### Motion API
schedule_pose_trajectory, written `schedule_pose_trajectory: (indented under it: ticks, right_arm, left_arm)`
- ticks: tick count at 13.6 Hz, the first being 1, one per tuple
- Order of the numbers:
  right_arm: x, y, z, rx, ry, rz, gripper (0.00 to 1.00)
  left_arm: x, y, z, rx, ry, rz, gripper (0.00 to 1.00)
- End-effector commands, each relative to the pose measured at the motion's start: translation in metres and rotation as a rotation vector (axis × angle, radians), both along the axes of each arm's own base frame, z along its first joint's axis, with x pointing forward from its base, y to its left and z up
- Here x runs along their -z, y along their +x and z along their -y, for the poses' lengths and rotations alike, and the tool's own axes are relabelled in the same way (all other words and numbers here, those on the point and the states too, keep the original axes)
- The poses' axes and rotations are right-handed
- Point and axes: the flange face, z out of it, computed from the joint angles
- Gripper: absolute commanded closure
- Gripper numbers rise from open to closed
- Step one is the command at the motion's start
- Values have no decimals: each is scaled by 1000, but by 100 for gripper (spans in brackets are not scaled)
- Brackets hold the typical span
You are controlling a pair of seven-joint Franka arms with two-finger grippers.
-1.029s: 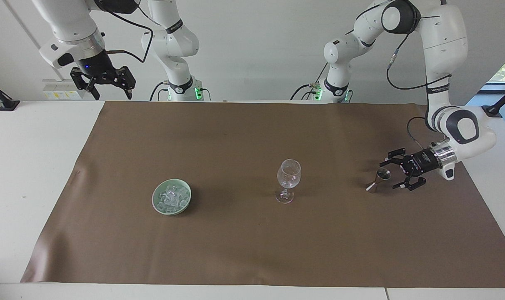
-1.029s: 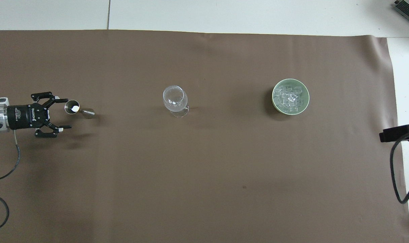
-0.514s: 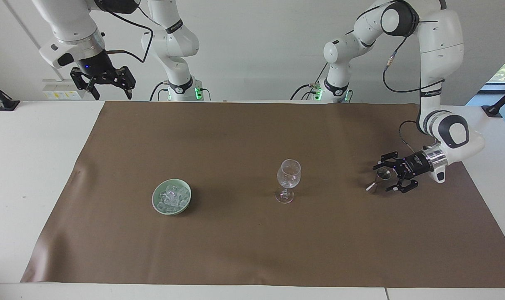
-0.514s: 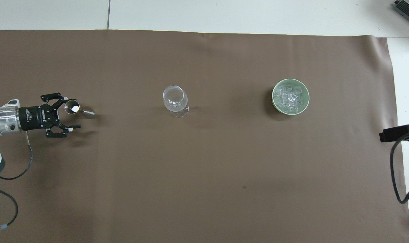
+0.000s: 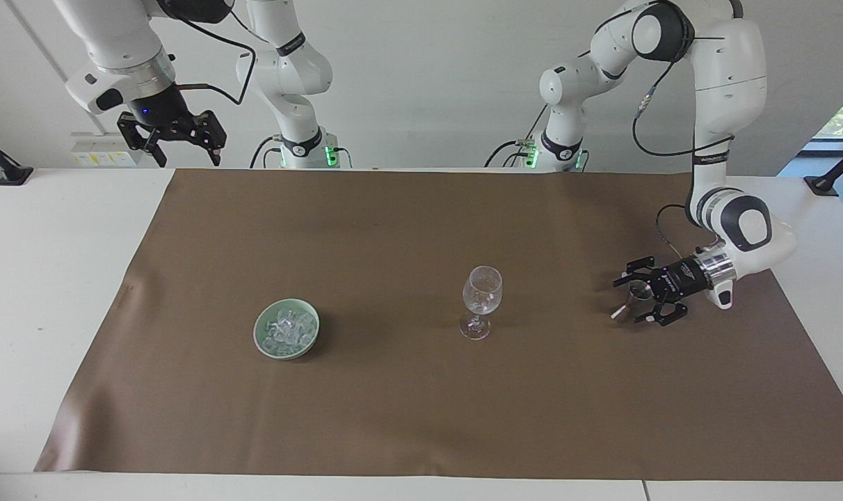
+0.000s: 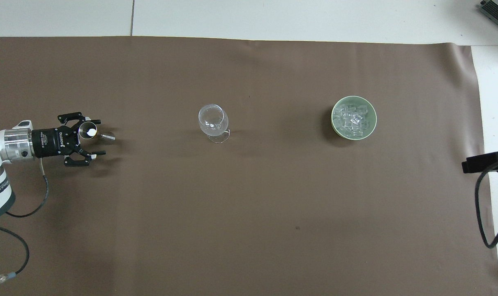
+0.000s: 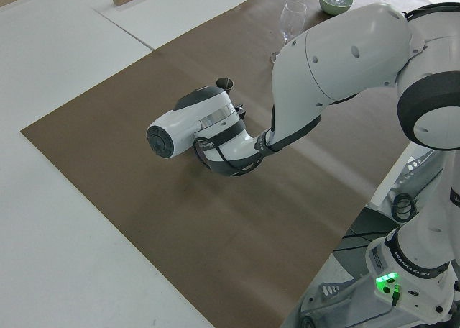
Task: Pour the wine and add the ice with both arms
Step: 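Close the left gripper around the silver cup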
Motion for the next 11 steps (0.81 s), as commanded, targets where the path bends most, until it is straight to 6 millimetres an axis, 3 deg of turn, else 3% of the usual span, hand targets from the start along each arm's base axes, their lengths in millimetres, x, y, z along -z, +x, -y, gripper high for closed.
schedule_pose_trajectory:
  ticks: [1, 4, 11]
  right_arm:
    - [-1, 0, 1, -13, 16, 12, 0]
    - [-2, -1, 0, -13, 15, 13, 0]
    - [-1, 0, 1, -13, 16, 12, 0]
  left_arm:
    - [3, -3, 1, -18, 2, 9, 8]
    - [3, -3, 2, -17, -1, 8, 28]
    - [2, -3, 1, -20, -6, 9, 44]
